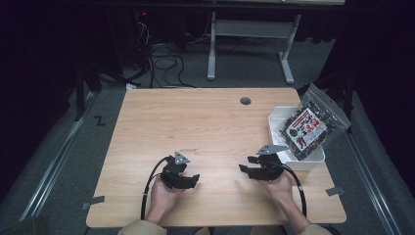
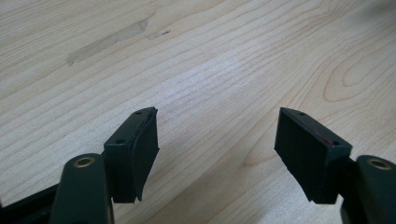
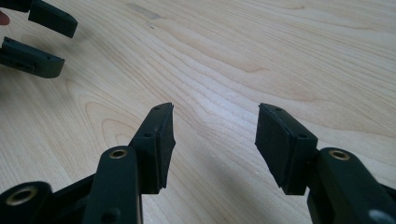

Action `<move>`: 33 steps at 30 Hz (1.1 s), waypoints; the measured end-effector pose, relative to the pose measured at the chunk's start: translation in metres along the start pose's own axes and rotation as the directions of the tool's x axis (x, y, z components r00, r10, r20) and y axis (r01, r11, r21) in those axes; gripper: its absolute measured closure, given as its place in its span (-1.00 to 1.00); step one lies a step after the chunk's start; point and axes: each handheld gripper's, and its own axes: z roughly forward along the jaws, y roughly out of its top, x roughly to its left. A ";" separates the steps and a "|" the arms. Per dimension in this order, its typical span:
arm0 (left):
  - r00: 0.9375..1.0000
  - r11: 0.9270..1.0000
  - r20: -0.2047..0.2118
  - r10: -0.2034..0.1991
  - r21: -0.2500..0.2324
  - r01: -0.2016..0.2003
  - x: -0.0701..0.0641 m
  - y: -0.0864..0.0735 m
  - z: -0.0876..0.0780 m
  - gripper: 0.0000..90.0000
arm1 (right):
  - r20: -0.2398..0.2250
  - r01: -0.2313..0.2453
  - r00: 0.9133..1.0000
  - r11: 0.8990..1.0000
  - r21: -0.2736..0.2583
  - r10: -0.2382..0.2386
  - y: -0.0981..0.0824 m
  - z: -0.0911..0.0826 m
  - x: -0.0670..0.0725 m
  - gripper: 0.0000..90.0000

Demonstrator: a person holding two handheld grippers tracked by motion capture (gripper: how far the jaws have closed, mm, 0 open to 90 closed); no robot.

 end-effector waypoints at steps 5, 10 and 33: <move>1.000 1.000 0.001 -0.004 -0.005 0.004 0.000 0.000 -0.001 -0.32 | 0.005 0.002 1.000 1.000 0.005 -0.002 -0.001 0.001 0.000 0.05; 1.000 1.000 0.003 -0.004 -0.005 0.004 0.000 0.000 -0.001 -0.32 | 0.005 0.000 1.000 1.000 0.005 0.000 -0.005 0.003 -0.001 0.03; 0.999 1.000 0.037 -0.011 -0.012 0.011 -0.003 0.000 -0.005 -0.32 | -0.040 0.034 0.999 0.997 0.062 -0.031 -0.019 0.004 0.008 -0.04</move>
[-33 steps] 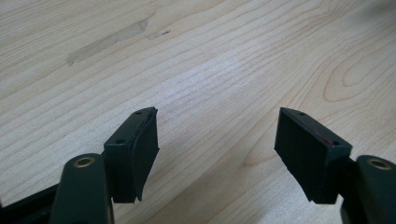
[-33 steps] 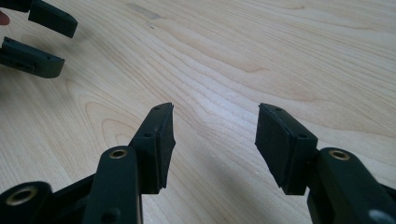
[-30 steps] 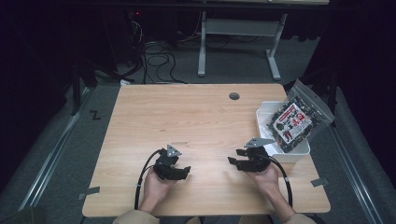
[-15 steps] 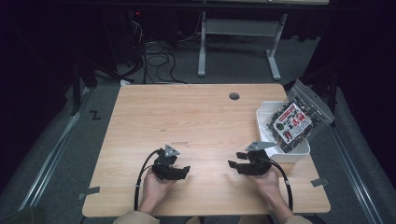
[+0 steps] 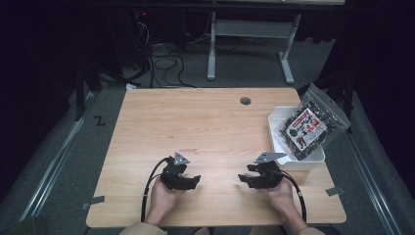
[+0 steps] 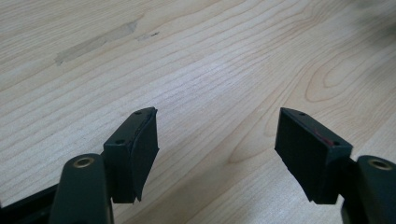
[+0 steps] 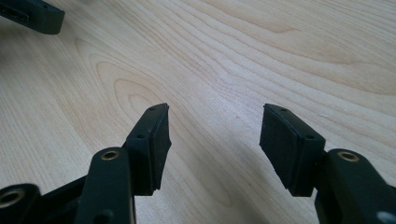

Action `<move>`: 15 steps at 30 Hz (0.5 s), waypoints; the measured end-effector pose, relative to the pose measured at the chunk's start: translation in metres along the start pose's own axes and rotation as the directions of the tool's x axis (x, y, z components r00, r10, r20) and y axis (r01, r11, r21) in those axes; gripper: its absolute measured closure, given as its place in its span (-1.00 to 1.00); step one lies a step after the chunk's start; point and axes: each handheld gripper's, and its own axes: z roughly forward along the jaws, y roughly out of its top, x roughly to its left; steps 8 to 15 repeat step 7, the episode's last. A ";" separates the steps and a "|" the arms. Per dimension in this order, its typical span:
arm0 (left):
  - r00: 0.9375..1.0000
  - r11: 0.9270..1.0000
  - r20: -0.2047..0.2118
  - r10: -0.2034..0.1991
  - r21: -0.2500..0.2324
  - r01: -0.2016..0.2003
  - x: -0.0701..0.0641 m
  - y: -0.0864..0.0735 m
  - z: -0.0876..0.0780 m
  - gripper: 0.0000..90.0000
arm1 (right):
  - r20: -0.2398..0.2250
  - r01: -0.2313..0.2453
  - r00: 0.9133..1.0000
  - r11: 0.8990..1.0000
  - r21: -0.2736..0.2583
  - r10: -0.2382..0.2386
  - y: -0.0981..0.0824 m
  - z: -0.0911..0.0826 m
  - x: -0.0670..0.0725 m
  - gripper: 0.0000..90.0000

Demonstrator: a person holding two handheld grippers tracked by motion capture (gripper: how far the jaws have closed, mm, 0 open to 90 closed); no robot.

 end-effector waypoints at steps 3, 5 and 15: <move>1.000 1.000 0.005 0.002 0.009 -0.002 0.000 0.000 0.002 -0.33 | -0.004 0.001 1.000 1.000 0.001 -0.001 -0.001 0.000 0.000 -0.04; 1.000 1.000 0.005 0.004 0.010 -0.004 0.000 0.000 0.001 -0.32 | -0.011 -0.002 1.000 1.000 0.004 0.002 -0.001 0.001 0.000 -0.05; 1.000 1.000 0.003 0.004 0.009 -0.005 0.000 0.001 0.000 -0.32 | -0.013 0.007 1.000 1.000 0.006 -0.007 -0.001 0.002 0.000 -0.03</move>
